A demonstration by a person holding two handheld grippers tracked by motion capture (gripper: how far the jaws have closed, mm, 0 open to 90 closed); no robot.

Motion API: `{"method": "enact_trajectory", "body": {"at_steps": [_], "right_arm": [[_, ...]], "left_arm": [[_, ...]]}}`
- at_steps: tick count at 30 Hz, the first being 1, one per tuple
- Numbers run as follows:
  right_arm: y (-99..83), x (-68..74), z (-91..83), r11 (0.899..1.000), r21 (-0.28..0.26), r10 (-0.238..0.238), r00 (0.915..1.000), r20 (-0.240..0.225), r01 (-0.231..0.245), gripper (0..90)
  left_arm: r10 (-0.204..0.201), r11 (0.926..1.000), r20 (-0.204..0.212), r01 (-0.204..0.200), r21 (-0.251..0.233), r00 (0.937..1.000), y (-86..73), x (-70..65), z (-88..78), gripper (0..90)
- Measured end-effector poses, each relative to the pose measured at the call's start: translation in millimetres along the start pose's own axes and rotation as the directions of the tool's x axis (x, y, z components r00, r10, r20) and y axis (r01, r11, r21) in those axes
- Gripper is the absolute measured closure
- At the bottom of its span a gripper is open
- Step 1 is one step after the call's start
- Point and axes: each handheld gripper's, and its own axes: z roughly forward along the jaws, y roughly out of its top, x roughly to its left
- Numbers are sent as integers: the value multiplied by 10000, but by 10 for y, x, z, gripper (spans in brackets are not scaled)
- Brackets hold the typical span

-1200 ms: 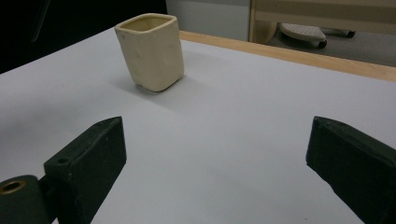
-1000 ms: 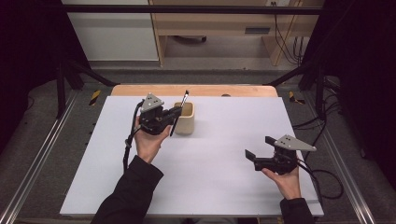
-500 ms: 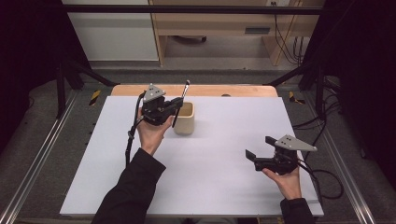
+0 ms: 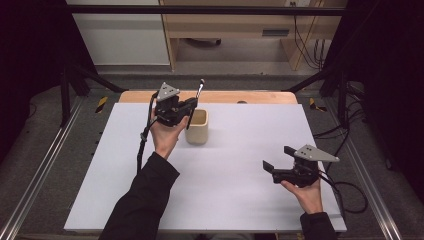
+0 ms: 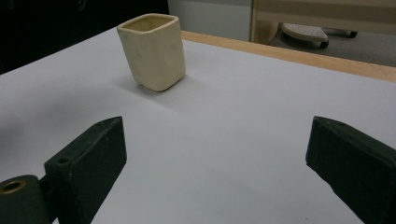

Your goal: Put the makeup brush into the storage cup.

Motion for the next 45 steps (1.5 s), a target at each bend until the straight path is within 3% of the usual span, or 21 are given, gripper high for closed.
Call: {"method": "enact_trajectory", "body": {"at_steps": [24, 45], "right_arm": [[1, 0, -4, 10000, -6, 11, 10000, -1, -11, 54], [1, 3, 0, 10000, -20, 31, 10000, -43, -31, 55]], "left_arm": [[-53, 9997, -478, 42, -228, 9988, 56, 217, 303, 840], [-177, 9998, -750, 180, 37, 9970, -33, 320, 551, 840]]}}
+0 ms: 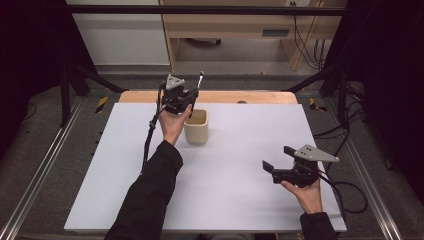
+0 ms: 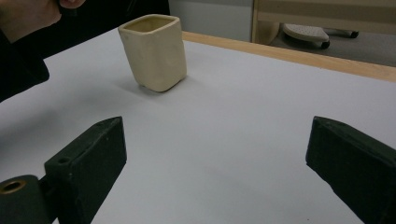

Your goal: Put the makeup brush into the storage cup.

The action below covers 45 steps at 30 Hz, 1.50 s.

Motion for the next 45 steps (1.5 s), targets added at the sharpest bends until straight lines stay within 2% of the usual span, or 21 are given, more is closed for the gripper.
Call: {"method": "enact_trajectory", "body": {"at_steps": [13, 24, 45], "right_arm": [[-3, 3, 9, 10000, -1, -2, 10000, -12, 2, 55], [-5, 7, 12, 10000, 10, 0, 10000, -33, 0, 55], [-9, 16, 20, 10000, 55, -9, 10000, -19, 10, 55]], "left_arm": [[120, 9995, -120, -116, 302, 9999, -153, 27, 112, 840], [147, 9993, -91, -143, 339, 9999, -267, 27, 117, 840], [472, 9956, 52, -475, 802, 9989, -563, -13, 122, 840]]}}
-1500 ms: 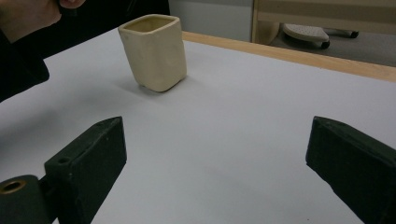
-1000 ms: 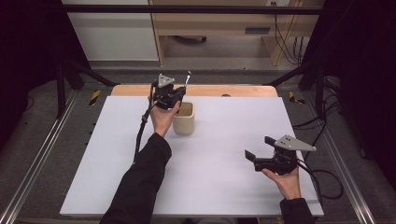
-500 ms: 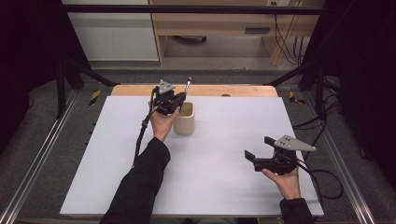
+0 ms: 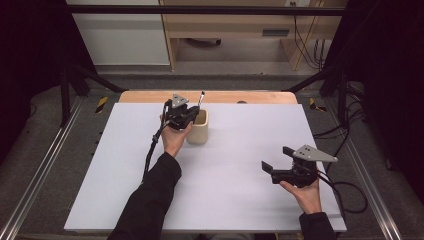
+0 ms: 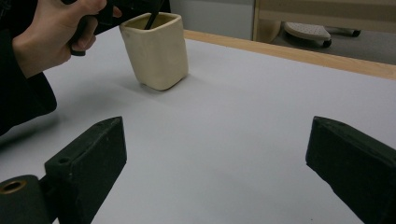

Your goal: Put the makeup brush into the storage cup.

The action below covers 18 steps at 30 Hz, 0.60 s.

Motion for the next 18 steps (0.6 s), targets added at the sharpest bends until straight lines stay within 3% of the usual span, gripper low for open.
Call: {"method": "enact_trajectory", "body": {"at_steps": [14, 18], "right_arm": [[-1, 3, 3, 10000, -3, 35, 10000, -14, -35, 55], [-1, 4, 5, 10000, 9, 42, 10000, 3, -42, 55]], "left_arm": [[109, 9995, 221, -115, 305, 9997, -93, -48, -22, 833], [-14, 9998, 376, 6, 222, 9993, -85, -47, -90, 779]]}}
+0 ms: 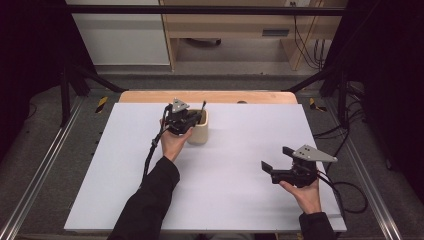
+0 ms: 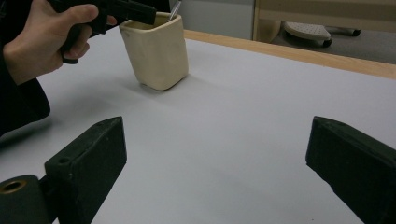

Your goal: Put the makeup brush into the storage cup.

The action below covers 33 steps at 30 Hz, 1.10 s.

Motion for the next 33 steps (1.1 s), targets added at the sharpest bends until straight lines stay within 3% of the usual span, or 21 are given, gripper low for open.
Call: {"method": "enact_trajectory", "body": {"at_steps": [2, 8, 14, 28, 33], "right_arm": [[2, -2, -8, 10000, -43, -48, 10000, -31, 48, 55], [13, -8, -29, 9999, -159, 21, 10000, -25, -21, 56], [13, -6, -27, 9999, -161, 15, 10000, -44, -16, 55], [9, -3, -17, 9999, -154, 21, 10000, -10, -21, 52], [9, -2, -16, 9999, -165, 42, 10000, 1, -42, 52]], "left_arm": [[-69, 9998, 48, 70, -192, 10000, 13, -7, -68, 759], [220, 9982, 98, -214, -560, 9997, 77, -40, -358, 704], [76, 9954, 280, -49, -952, 9996, 109, -36, -699, 614], [214, 9966, 522, -172, -804, 9984, -72, -58, -1108, 409], [508, 9966, 582, -467, -686, 9970, -194, -85, -1231, 337]]}}
